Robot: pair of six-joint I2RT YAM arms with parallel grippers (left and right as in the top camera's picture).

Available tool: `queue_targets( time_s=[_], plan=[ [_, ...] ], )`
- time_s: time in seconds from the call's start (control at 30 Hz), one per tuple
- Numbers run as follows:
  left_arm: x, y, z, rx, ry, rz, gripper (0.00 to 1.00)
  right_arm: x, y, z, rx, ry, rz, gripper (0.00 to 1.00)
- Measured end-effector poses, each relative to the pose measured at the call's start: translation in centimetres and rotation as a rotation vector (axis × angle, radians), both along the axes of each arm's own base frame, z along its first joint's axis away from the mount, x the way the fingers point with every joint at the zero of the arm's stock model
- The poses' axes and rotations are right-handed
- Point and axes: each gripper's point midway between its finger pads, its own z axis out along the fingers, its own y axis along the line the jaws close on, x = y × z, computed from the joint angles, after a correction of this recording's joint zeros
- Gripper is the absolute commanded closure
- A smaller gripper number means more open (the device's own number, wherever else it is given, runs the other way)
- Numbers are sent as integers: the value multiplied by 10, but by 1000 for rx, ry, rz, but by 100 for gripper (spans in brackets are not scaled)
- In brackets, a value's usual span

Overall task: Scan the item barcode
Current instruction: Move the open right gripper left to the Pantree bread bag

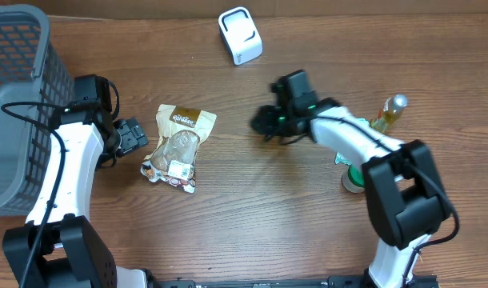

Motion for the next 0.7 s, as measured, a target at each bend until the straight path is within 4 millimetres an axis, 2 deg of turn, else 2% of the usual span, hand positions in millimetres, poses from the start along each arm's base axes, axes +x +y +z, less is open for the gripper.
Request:
queue_targets(
  time_s=[0.07,0.17,0.3,0.37,0.5,0.53,0.57,0.7],
  plan=[
    [0,0,0,0,0,0,0,-2,33,11,34,-77,64,27],
    [0,0,0,0,0,0,0,-10,82,20,87,-181,145,10],
    [0,0,0,0,0,0,0,-20,118,18,117,-248,205,7],
    [0,0,0,0,0,0,0,-24,131,16,121,-275,220,8],
    [0,0,0,0,0,0,0,-26,147,18,139,-330,231,82],
    [0,0,0,0,0,0,0,-24,150,21,149,-349,228,93],
    [0,0,0,0,0,0,0,-20,153,27,166,-377,225,96],
    [0,0,0,0,0,0,0,-11,159,43,212,-442,212,96]
  ],
)
